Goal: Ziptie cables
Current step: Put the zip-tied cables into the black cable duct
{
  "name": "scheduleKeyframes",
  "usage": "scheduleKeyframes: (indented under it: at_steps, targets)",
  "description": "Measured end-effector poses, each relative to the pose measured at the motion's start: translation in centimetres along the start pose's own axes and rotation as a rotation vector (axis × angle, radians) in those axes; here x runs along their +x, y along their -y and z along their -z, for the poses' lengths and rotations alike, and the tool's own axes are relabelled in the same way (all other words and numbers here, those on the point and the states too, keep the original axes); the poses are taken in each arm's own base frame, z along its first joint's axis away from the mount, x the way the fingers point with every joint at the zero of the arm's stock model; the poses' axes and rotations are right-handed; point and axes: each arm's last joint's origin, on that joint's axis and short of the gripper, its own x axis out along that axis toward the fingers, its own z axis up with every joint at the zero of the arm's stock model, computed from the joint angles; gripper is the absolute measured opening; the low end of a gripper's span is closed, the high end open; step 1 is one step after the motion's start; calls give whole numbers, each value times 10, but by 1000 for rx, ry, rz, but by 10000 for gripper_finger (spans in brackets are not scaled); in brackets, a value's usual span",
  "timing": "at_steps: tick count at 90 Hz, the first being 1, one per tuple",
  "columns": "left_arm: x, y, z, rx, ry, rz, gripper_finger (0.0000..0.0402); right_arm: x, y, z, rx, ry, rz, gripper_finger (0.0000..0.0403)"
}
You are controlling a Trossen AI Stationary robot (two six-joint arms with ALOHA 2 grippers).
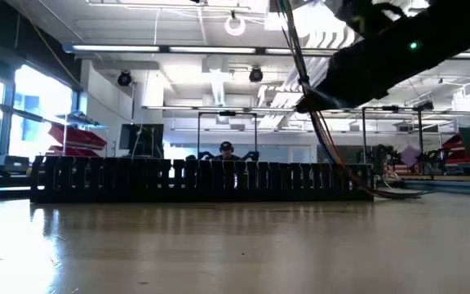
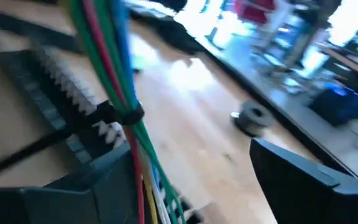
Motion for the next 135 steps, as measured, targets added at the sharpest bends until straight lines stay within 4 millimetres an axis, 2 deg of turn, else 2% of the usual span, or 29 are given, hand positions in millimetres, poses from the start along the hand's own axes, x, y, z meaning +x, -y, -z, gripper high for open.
scheduleKeyframes:
  at_steps: [22,40,52,72,94,102,135]
  targets:
    - [-7,5,-1,13,-1,13,6,6,25,1,12,-82,87,227]
    - [-13,8,-2,37,-8,-3,6,-4,57,9,7,-233,138,184]
    - [-13,9,-2,29,-8,-1,6,-12,69,11,-1,-308,117,162]
    - [-23,15,1,52,-27,29,6,-13,66,14,-39,-410,7,131]
    - [-43,20,31,103,-173,13,6,-10,60,23,-73,-483,-34,98]
    - [-48,18,42,134,-216,-43,6,-7,56,28,-95,-501,-28,91]
    - [-53,3,71,204,-353,-142,6,3,43,49,-193,-564,11,87]
